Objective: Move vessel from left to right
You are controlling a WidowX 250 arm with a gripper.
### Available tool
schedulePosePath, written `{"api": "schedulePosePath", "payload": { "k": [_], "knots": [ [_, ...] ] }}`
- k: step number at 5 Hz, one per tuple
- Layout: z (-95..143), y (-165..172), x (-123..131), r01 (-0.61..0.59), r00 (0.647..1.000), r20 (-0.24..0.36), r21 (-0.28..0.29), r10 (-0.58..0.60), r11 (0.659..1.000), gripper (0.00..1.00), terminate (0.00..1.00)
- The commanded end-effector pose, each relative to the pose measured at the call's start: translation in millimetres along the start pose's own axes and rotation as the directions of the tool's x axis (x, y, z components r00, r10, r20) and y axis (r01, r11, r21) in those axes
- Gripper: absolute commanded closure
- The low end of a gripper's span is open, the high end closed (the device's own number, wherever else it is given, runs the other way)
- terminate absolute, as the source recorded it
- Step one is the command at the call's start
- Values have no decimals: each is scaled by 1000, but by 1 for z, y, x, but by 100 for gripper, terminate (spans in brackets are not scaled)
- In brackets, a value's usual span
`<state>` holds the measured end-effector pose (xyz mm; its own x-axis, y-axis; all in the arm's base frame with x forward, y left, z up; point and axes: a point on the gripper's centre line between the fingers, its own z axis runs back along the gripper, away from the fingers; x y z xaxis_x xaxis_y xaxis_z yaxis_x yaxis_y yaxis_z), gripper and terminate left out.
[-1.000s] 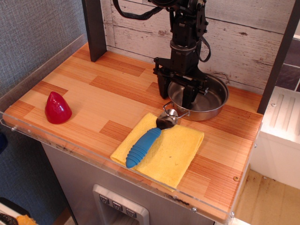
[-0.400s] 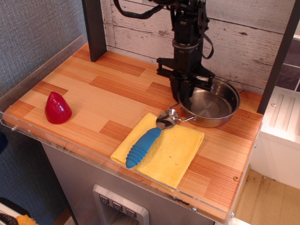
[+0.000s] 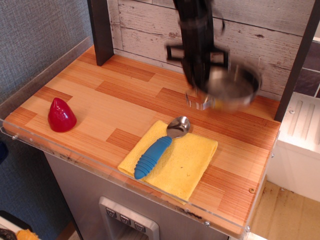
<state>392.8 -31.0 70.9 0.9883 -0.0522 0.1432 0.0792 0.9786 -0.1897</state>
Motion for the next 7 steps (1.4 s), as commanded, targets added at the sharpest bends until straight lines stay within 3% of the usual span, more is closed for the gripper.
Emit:
{"api": "schedulePosePath", "payload": {
  "k": [1,2,4,7],
  "knots": [
    [67,74,-33,-56,997,62,78,51,995,100,0],
    [59,124,-54,-82,997,16,152,80,985,100,0],
    [40,177,-49,-203,979,55,204,196,958,100,0],
    [12,200,-42,-210,976,1,244,216,947,100,0]
  ]
}}
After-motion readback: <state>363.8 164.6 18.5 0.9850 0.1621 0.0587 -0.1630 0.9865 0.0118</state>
